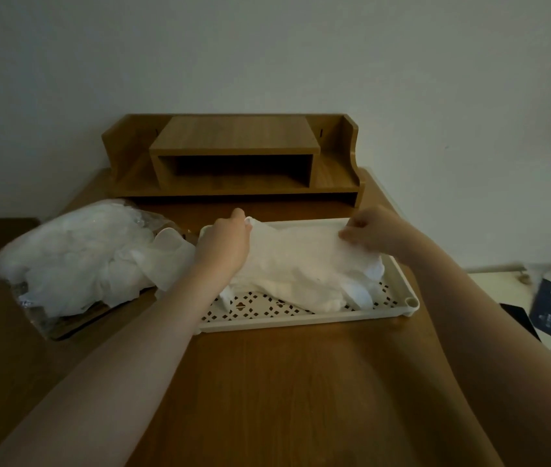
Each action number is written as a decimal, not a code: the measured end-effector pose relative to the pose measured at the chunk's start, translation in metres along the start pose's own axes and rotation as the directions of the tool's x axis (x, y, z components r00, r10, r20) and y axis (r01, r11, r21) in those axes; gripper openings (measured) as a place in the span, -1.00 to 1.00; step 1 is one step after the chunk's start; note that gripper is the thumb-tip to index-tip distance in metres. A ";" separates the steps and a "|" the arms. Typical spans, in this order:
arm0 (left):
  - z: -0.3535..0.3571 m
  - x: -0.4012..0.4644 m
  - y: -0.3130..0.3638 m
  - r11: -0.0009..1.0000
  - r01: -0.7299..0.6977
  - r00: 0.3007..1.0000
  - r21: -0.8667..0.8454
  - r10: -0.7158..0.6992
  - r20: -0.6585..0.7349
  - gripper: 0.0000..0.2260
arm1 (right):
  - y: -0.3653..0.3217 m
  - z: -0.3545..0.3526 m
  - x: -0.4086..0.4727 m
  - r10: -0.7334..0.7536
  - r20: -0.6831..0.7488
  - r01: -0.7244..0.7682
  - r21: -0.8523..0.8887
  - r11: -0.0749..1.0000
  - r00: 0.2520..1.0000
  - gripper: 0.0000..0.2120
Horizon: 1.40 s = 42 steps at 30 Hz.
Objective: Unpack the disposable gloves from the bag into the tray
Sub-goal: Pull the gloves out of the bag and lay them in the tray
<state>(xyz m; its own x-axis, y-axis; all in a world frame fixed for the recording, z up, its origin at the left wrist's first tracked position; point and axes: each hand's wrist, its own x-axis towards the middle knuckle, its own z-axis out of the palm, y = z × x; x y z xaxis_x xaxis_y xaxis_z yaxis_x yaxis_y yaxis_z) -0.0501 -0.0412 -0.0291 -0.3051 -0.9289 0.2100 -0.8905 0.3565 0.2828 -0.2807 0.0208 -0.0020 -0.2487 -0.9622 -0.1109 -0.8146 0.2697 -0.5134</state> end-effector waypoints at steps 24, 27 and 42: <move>0.027 -0.041 0.028 0.938 -0.331 0.905 -0.105 0.347 0.246 -0.59 | 0.002 0.031 -0.042 -0.272 0.084 0.285 -0.296 0.912 0.959 -0.81; 0.032 -0.038 0.023 0.946 -0.315 0.907 -0.076 0.324 0.268 -0.55 | 0.004 0.038 -0.041 -0.232 0.011 0.221 -0.353 0.909 0.973 -0.79; 0.037 -0.025 0.023 0.979 -0.109 0.956 0.170 0.056 0.290 -0.31 | -0.026 0.039 -0.051 -0.467 -0.253 0.337 -0.424 0.841 0.847 -0.65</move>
<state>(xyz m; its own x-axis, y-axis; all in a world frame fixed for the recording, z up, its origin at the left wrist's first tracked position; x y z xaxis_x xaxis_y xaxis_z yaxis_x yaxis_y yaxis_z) -0.0759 -0.0135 -0.0626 -0.4390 -0.8968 -0.0546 -0.8964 0.4330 0.0952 -0.2260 0.0615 -0.0161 0.0375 -0.9317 0.3612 -0.9908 -0.0818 -0.1080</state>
